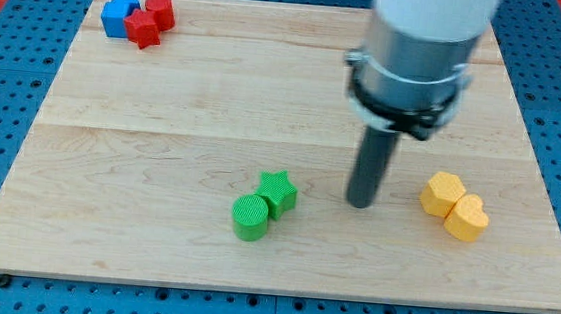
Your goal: Slightly move the green blocks towards the center of the board
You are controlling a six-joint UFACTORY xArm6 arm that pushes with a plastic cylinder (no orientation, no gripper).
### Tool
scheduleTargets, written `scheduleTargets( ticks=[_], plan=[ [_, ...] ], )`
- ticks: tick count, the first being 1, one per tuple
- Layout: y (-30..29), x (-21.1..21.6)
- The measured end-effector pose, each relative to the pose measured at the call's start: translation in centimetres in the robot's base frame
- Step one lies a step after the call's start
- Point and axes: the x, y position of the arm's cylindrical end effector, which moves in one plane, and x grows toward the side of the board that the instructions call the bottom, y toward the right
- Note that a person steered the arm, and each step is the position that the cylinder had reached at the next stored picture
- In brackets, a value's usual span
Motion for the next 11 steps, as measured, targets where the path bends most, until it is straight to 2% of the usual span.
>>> scheduleTargets(
  ticks=[1,2,3,4,5,6,7,8,9,10,11],
  plan=[
    [-9.0,-1.5],
    [-6.2,0.6],
    [-0.3,2.3],
    [-2.4,8.3],
    [-8.9,9.3],
    [-12.9,5.3],
    [-12.6,2.5],
    [-15.9,-0.1],
    [-18.7,0.4],
    [-18.4,5.1],
    [-11.5,9.6]
  ],
)
